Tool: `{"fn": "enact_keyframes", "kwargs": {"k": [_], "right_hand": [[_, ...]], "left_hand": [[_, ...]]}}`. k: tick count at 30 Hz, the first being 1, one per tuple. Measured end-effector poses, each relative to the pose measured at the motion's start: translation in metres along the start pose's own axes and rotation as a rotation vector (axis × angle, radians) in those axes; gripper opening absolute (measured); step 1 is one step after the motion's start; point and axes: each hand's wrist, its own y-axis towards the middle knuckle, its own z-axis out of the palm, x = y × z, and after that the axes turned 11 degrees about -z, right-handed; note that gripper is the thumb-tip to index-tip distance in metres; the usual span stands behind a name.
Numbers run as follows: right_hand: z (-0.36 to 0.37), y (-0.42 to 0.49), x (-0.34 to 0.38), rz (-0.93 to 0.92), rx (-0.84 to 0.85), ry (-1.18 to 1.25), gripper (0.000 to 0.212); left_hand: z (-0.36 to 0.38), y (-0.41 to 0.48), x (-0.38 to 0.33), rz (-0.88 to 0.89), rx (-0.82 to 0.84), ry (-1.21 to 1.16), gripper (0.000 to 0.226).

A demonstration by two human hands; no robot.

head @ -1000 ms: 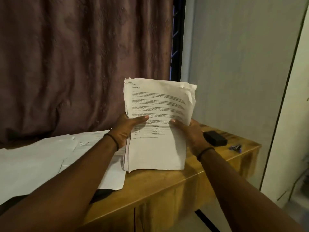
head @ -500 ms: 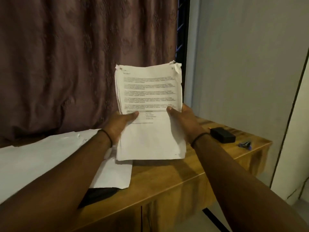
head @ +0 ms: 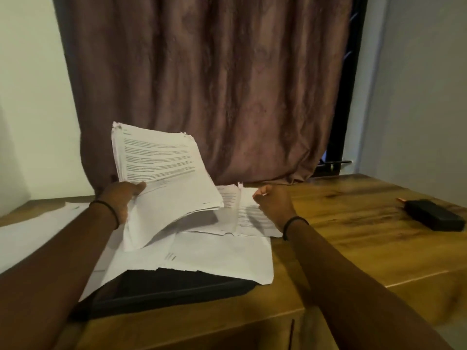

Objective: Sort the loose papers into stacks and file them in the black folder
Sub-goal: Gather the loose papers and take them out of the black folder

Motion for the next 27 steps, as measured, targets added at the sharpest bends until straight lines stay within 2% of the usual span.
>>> {"fn": "enact_keyframes", "kwargs": {"k": [3, 7, 10, 15, 18, 20, 22, 24, 27], "right_hand": [[0.010, 0.009, -0.009, -0.012, -0.051, -0.136, 0.038], [0.030, 0.005, -0.021, 0.060, 0.071, -0.250, 0.028], [0.037, 0.001, -0.029, 0.088, 0.111, -0.390, 0.034], [0.045, 0.002, -0.017, 0.094, 0.205, -0.379, 0.057], [0.057, 0.009, -0.005, 0.082, 0.261, -0.284, 0.043], [0.062, 0.015, -0.001, 0.068, 0.204, -0.265, 0.032], [0.068, 0.017, -0.002, 0.089, 0.056, -0.214, 0.019], [0.073, 0.017, -0.008, 0.141, -0.121, -0.062, 0.007], [0.064, 0.016, -0.018, 0.139, -0.340, 0.030, 0.013]], "left_hand": [[0.002, 0.008, 0.000, -0.018, 0.013, 0.041, 0.045], [0.006, 0.020, 0.017, -0.081, 0.054, 0.054, 0.044], [0.000, 0.023, 0.041, -0.093, 0.093, 0.076, 0.047], [-0.014, 0.027, 0.054, -0.104, 0.125, -0.042, 0.045], [-0.015, 0.026, 0.054, -0.094, 0.111, -0.106, 0.045], [-0.009, 0.024, 0.052, -0.075, 0.126, -0.111, 0.045], [-0.005, 0.021, 0.049, -0.030, 0.119, -0.105, 0.046], [-0.006, 0.021, 0.048, -0.007, 0.100, -0.122, 0.046], [-0.011, 0.021, 0.048, -0.018, 0.067, -0.141, 0.045]]}}
